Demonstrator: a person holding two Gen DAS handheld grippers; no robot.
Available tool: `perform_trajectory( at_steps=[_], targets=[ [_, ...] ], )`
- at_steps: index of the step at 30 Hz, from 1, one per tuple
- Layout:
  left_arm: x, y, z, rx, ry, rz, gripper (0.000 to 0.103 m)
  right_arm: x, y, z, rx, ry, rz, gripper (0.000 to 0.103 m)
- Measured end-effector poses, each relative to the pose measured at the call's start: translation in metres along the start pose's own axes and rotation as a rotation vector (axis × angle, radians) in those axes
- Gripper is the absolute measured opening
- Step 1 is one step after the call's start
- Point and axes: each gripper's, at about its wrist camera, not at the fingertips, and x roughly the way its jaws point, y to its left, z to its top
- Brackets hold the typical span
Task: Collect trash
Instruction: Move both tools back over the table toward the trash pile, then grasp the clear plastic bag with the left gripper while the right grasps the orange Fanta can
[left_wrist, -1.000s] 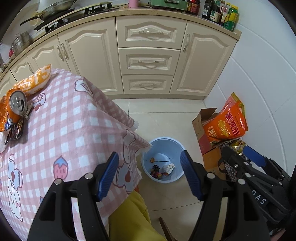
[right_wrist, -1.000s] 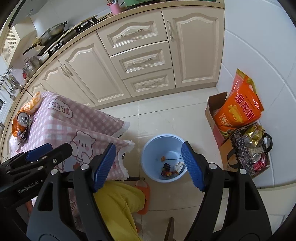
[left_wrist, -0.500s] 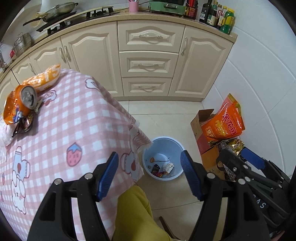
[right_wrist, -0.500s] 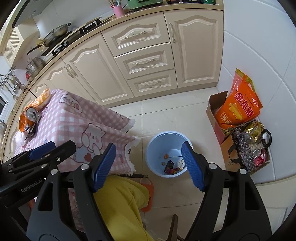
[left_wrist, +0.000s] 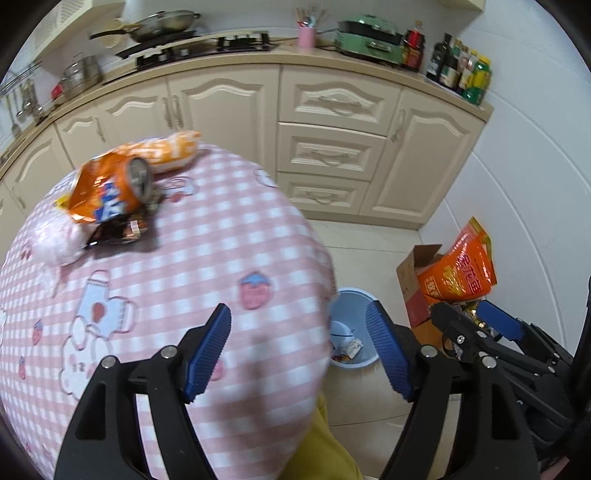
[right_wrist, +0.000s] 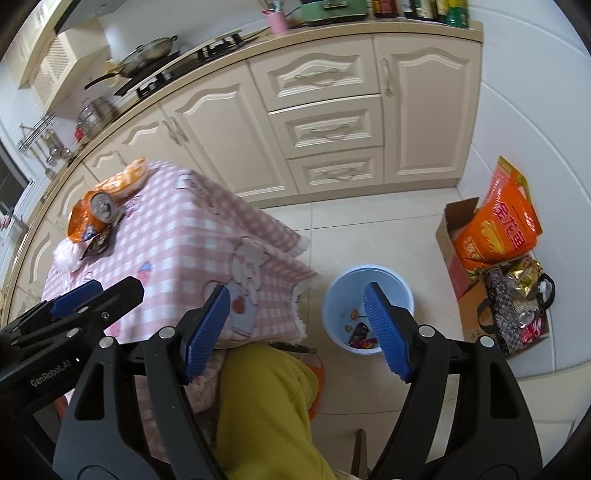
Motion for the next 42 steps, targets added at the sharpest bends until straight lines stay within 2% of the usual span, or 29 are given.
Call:
perform_trajectory(
  at_steps=[11, 24, 34, 42],
  targets=[
    [-0.026, 0.084, -0.005, -0.143, -0.036, 0.075, 0.078, 0.013, 0.076, 0.004, -0.107, 0.031, 0.076, 0.079],
    [-0.047, 0.191, -0.012, -0.316, -0.066, 0.170, 0.079, 0.041, 0.177, 0.026, -0.219, 0.087, 0.167, 0.084],
    [-0.048, 0.261, -0.005, -0.419, -0.078, 0.234, 0.080, 0.077, 0.227, 0.050, -0.242, 0.118, 0.183, 0.085],
    [-0.038, 0.293, 0.010, -0.451, -0.075, 0.249, 0.080, 0.122, 0.261, 0.078, -0.250, 0.175, 0.211, 0.085]
  ],
)
